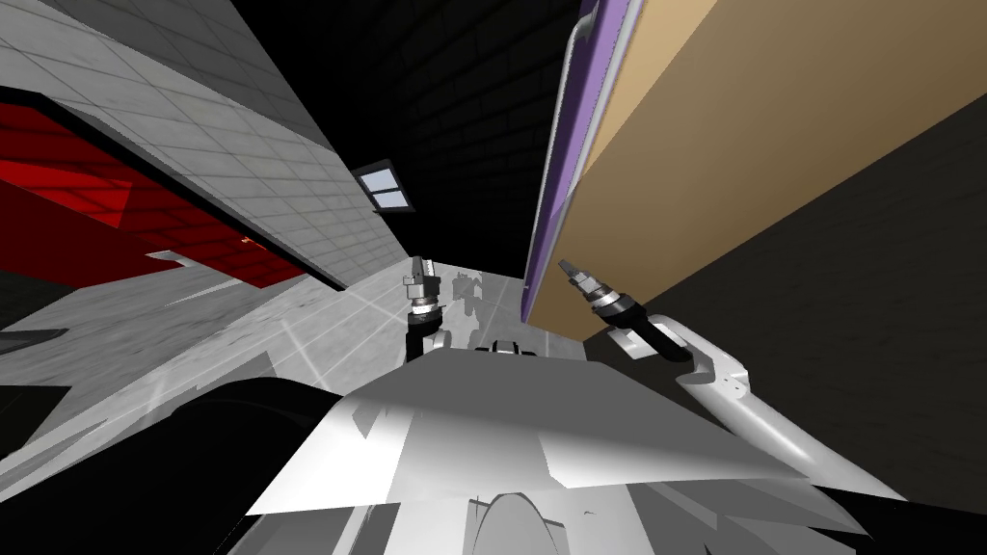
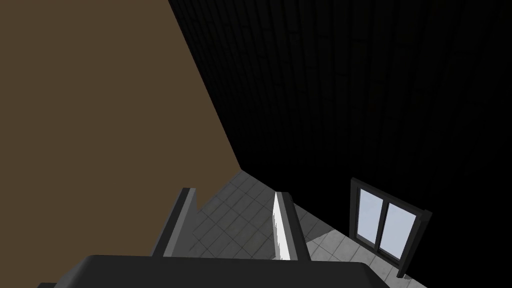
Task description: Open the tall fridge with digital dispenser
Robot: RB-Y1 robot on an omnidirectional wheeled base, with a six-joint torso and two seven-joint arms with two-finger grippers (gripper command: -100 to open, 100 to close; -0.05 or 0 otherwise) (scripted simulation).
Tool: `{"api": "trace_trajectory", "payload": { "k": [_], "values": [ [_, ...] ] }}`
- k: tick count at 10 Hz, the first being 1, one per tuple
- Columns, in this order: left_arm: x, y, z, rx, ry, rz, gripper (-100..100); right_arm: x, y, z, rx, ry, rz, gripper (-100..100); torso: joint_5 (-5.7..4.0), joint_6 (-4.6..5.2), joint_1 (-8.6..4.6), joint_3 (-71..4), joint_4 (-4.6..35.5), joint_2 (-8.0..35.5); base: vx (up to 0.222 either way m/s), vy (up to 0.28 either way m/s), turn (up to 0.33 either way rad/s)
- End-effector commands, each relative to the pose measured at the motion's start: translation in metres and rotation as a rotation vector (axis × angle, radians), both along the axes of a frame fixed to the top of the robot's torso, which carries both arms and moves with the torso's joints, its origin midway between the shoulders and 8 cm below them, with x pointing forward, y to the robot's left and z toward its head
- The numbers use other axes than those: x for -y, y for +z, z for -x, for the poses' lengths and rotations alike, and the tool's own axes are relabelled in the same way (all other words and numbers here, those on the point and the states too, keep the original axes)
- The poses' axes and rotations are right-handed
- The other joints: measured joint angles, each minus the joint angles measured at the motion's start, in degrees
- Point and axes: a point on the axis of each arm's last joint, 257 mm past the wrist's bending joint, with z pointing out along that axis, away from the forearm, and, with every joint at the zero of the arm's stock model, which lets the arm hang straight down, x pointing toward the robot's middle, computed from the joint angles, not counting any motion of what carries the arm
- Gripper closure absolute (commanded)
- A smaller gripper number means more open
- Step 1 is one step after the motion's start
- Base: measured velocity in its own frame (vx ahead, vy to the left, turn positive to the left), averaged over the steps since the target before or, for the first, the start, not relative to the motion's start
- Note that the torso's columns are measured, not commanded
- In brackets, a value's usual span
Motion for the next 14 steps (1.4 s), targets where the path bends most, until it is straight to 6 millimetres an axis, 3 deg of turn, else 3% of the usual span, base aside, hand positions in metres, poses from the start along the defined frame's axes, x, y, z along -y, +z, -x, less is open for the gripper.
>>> {"api": "trace_trajectory", "payload": {
  "k": [1,4,8,14],
  "values": [
    [0.000,0.000,0.000,0.000,0.000,0.000,0,0.003,0.000,-0.009,0.009,0.009,0.087,-100,-0.01,0.00,-0.05,0.03,0.01,0.04,0.040,0.038,-0.068],
    [0.000,0.000,0.000,0.000,0.000,0.000,0,0.003,-0.002,-0.008,0.003,0.027,0.157,-100,-0.01,0.00,-0.03,0.01,0.01,0.03,0.029,0.029,-0.012],
    [0.000,0.000,0.000,0.000,0.000,0.000,0,0.013,0.006,-0.026,0.033,0.025,0.303,-100,0.00,-0.01,-0.02,0.00,0.00,0.01,0.041,0.040,-0.043],
    [0.000,0.000,0.000,0.000,0.000,0.000,0,0.022,0.012,-0.035,0.049,0.036,0.480,-100,0.02,-0.02,0.07,-0.05,-0.02,-0.07,0.034,0.031,-0.029]
  ]
}}
